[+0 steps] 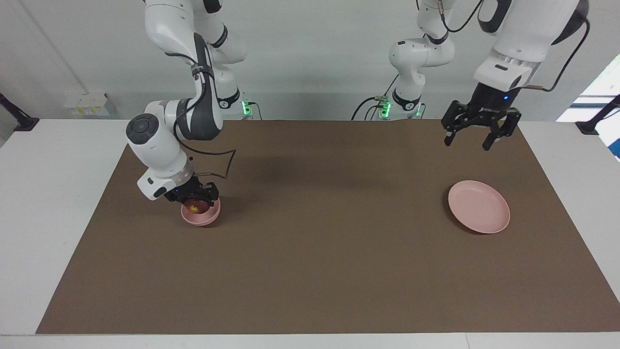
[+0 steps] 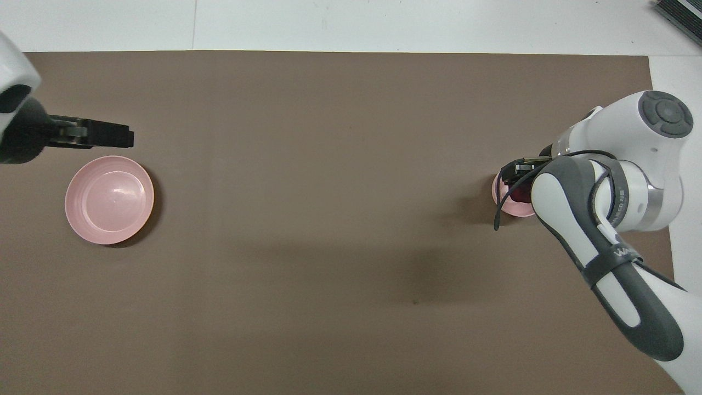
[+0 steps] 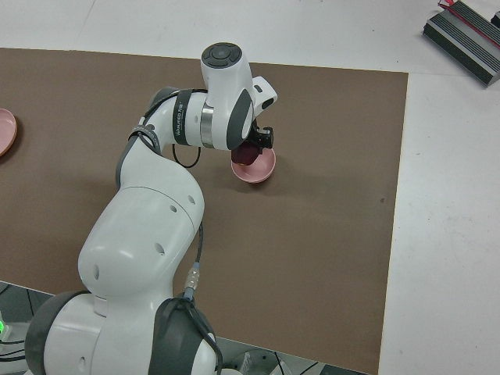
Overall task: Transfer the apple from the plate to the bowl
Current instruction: 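Carry the apple to the pink bowl while the left gripper retracts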
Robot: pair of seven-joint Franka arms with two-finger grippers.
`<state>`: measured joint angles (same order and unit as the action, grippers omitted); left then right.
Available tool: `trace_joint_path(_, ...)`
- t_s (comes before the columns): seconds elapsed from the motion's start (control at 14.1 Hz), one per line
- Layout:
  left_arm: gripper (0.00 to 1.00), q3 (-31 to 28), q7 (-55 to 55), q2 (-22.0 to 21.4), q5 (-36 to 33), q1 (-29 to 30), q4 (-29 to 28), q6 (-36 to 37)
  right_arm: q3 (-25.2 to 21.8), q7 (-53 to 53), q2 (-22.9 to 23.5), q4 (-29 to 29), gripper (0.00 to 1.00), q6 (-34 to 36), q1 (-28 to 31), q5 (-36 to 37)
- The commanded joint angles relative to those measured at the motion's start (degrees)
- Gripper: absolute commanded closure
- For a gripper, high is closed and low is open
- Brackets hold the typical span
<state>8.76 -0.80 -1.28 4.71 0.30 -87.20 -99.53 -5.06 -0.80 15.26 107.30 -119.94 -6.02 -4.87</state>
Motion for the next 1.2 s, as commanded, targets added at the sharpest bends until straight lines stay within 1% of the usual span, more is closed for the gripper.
trace_joint_path(0.0, 0.00, -6.02, 2.10, 1.10, -1.37, -5.04, 7.38, 9.41, 0.49, -0.44, -0.05, 1.60, 1.00, -3.27, 0.48, 1.26)
trace_joint_path(0.14, 0.00, -7.34, 8.15, 1.10, -1.98, -4.87, 8.97, 13.12, 0.49, -1.04, 0.56, 1.77, 1.00, -3.46, 0.65, 1.26)
trace_joint_path(0.21, 0.00, -7.53, 9.48, 1.19, -2.68, -4.61, 9.59, 14.09, 0.49, -1.31, 1.09, 1.77, 1.00, -3.64, 1.18, 1.26)
trace_joint_path(0.49, 0.00, -7.17, 9.67, 0.14, -3.04, -4.34, 9.51, 16.55, 0.58, -0.87, 1.96, 1.77, 1.00, -3.72, 1.53, 1.26)
trace_joint_path(0.64, 0.00, -7.53, 9.59, -0.04, -2.86, -4.43, 9.33, 19.88, 0.58, -0.53, 2.06, 1.77, 1.00, -3.99, 1.45, 1.26)
trace_joint_path(0.71, 0.00, -7.35, 9.50, -1.09, -2.86, -4.34, 9.07, 21.64, 0.58, -0.26, 2.14, 1.77, 1.00, -3.99, 1.10, 1.18)
trace_joint_path(0.85, 0.00, -7.35, 9.06, -2.94, -2.95, -4.34, 6.79, 22.27, 0.58, -0.17, 2.32, 1.77, 1.00, -3.99, 1.10, 1.18)
trace_joint_path(0.99, 0.00, -7.35, 8.97, -3.03, -3.04, -4.17, 6.43, 22.45, 0.58, -0.08, 2.41, 1.77, 1.00, -3.99, 0.92, 1.18)
trace_joint_path(1.13, 0.00, -8.84, 8.88, -3.12, -5.48, -4.25, 6.52, 22.45, 0.58, 0.01, 3.11, 1.69, 1.00, -3.99, 0.83, 1.18)
